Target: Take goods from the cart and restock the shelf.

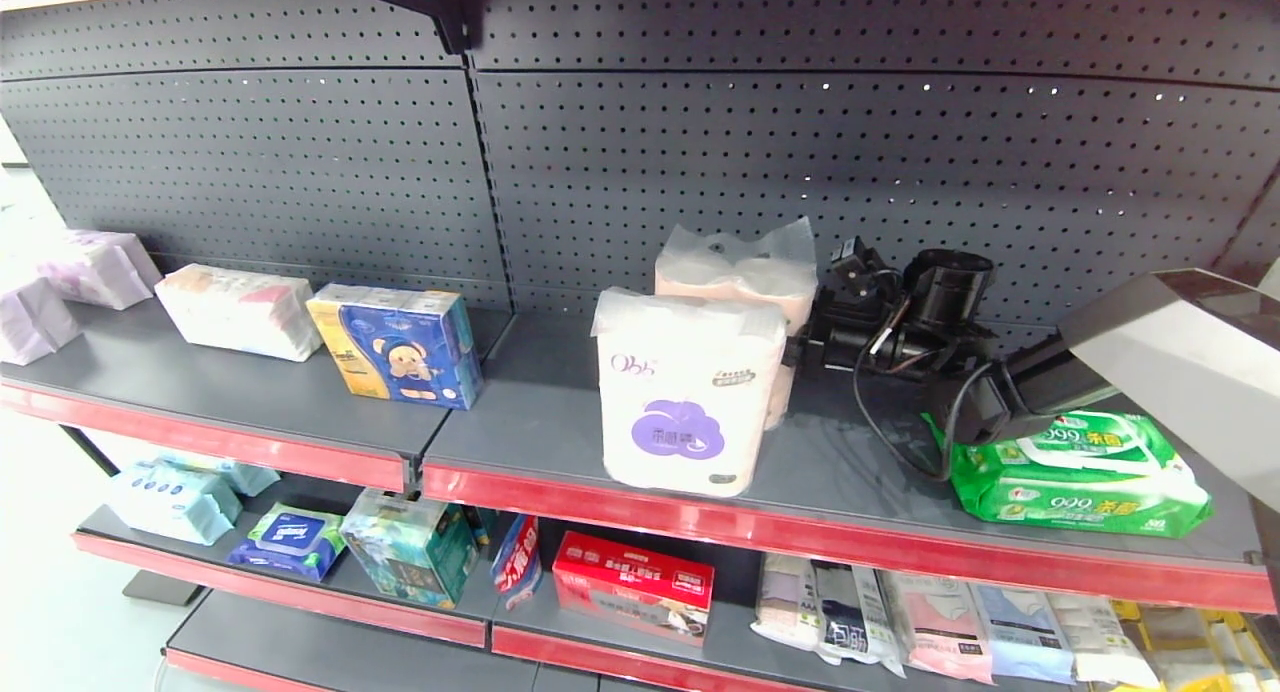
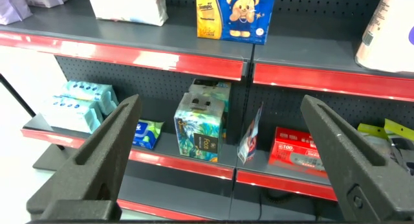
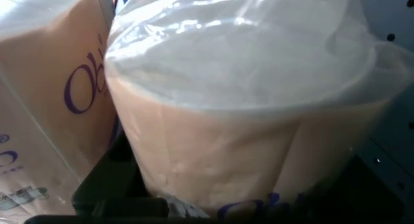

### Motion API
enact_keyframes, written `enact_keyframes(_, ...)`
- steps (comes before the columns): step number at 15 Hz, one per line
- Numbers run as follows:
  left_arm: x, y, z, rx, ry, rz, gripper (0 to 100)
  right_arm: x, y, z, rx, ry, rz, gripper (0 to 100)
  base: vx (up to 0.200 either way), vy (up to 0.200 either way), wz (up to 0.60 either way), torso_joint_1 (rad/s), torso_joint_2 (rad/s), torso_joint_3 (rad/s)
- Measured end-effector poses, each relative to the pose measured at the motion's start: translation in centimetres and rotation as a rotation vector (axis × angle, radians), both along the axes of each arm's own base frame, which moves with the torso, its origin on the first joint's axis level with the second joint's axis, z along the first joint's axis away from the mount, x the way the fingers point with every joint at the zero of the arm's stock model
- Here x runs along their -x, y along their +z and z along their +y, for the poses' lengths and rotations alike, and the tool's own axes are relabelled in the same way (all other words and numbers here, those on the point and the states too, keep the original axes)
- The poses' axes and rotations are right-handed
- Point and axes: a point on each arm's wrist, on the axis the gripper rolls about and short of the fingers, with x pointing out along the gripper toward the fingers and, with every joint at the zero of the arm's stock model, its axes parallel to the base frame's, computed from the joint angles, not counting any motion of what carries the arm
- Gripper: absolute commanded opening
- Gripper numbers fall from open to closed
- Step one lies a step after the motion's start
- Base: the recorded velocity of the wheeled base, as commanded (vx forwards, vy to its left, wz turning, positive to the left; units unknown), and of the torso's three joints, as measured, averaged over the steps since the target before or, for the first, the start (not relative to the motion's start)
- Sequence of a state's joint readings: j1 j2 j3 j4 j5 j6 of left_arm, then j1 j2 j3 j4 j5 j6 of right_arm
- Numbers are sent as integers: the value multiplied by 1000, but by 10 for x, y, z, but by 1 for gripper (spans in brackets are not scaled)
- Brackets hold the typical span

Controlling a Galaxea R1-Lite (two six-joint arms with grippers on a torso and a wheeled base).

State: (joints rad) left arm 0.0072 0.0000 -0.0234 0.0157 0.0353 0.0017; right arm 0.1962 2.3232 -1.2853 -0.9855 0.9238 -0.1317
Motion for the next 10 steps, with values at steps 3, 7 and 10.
enact_keyframes(3, 0, 0, 0, 0, -1, 0, 100, 0, -3, -1, 4, 1, 13, 100, 0, 0, 0, 0, 0, 0)
enact_keyframes(7, 0, 0, 0, 0, 0, 0, 100, -2, -3, -3, 2, -4, 9, 100, 0, 0, 0, 0, 0, 0)
enact_keyframes(10, 0, 0, 0, 0, 0, -1, 100, -2, -1, -8, 0, -13, 4, 100, 0, 0, 0, 0, 0, 0)
